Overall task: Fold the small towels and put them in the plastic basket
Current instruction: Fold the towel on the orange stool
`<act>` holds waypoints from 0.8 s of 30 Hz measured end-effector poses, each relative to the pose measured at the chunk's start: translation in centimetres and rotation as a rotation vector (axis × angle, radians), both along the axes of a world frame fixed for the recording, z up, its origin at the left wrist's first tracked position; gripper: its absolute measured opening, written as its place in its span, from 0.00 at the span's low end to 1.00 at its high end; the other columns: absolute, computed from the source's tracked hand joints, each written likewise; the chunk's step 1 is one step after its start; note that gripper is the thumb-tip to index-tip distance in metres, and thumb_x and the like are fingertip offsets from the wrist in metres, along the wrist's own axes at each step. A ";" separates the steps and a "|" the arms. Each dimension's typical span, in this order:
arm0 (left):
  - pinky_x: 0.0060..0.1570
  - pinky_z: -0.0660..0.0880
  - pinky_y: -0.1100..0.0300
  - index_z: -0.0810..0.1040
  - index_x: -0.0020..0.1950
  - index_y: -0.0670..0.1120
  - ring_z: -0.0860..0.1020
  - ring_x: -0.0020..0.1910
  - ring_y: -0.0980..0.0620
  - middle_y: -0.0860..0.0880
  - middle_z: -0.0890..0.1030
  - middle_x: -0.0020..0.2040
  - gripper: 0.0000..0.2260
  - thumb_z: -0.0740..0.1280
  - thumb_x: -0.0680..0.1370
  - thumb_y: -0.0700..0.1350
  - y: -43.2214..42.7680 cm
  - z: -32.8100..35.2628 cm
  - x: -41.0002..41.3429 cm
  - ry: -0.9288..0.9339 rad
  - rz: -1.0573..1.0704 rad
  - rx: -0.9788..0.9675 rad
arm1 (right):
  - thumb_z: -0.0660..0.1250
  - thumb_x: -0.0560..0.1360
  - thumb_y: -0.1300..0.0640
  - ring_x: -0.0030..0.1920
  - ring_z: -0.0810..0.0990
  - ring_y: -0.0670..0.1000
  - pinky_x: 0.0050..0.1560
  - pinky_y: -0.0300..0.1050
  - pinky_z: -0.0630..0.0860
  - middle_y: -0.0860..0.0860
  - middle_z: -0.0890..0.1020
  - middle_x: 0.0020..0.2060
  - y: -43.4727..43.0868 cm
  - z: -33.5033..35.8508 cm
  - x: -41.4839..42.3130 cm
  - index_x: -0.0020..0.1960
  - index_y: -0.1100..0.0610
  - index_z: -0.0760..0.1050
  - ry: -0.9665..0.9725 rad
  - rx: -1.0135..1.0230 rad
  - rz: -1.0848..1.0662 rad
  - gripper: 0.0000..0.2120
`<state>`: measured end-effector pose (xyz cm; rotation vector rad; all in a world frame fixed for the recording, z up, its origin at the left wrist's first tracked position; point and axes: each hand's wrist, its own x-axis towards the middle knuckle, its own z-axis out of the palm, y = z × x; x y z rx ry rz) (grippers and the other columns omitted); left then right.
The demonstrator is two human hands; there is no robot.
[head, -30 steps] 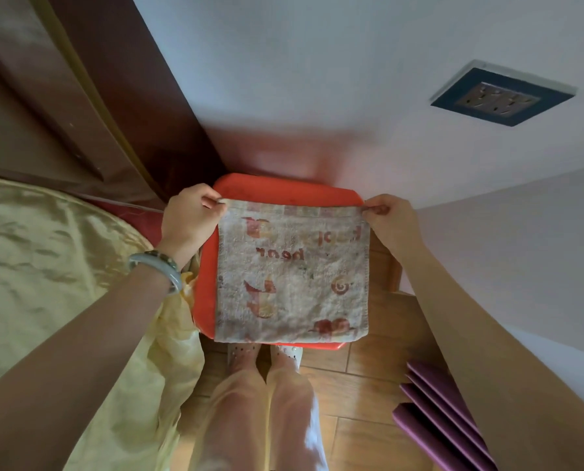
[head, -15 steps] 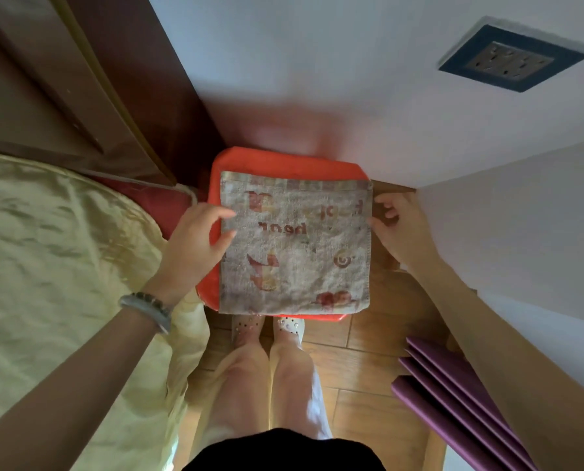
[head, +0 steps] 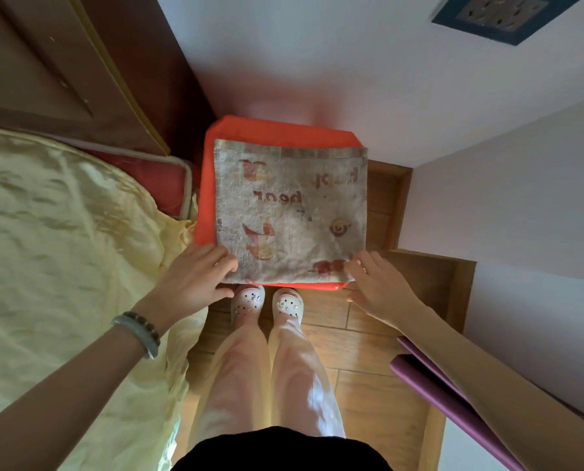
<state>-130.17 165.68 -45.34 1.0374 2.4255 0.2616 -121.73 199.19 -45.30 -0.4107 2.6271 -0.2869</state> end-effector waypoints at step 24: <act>0.41 0.66 0.60 0.78 0.36 0.46 0.76 0.38 0.50 0.53 0.78 0.35 0.11 0.58 0.73 0.45 -2.9 2.5 0.0 0.070 0.064 0.130 | 0.77 0.62 0.64 0.40 0.80 0.53 0.40 0.46 0.80 0.53 0.81 0.41 1.2 3.0 -0.3 0.45 0.60 0.78 0.138 -0.094 0.060 0.14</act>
